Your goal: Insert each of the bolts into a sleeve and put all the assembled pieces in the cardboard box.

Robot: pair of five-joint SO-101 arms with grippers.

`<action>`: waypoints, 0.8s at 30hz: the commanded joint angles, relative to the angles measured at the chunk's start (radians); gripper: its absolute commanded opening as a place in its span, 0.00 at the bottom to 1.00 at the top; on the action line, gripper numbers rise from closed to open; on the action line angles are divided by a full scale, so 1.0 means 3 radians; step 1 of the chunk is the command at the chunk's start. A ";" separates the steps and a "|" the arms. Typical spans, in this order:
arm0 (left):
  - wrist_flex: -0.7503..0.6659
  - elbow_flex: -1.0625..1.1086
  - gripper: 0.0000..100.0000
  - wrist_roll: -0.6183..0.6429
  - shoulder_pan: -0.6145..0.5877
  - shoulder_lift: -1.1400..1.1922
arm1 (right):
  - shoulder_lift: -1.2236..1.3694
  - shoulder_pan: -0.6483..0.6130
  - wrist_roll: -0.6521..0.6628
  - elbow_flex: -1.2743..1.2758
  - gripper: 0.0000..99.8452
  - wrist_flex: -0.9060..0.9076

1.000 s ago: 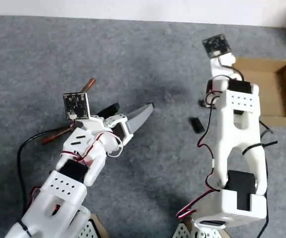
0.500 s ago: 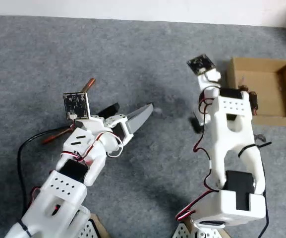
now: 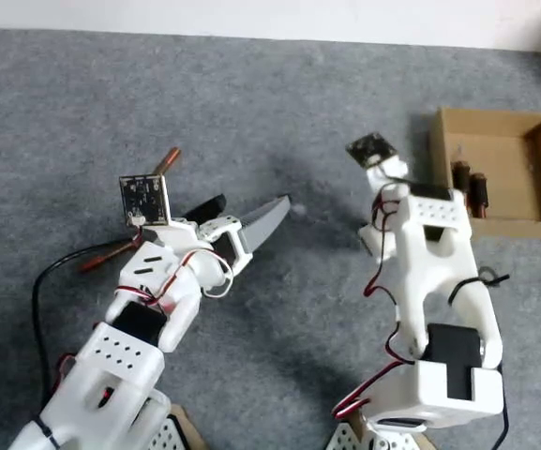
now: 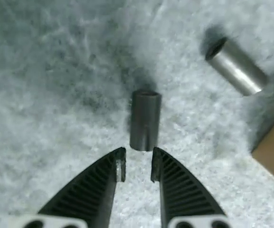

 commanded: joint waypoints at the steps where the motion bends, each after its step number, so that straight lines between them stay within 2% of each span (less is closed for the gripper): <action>1: -0.0005 -0.0115 0.38 -0.0036 -0.0033 -0.0038 | -0.0166 -0.0033 0.0056 0.0182 0.09 -0.0330; 8: -0.0005 -0.0115 0.38 -0.0036 -0.0033 -0.0038 | -0.0161 -0.0090 0.0056 0.0473 0.09 -0.0826; 16: -0.0005 -0.0115 0.38 -0.0036 -0.0033 -0.0038 | -0.0161 -0.0110 0.0056 0.0448 0.09 -0.0857; 24: -0.0005 -0.0115 0.38 -0.0036 -0.0033 -0.0038 | -0.0171 -0.0130 0.0036 0.0448 0.13 -0.0846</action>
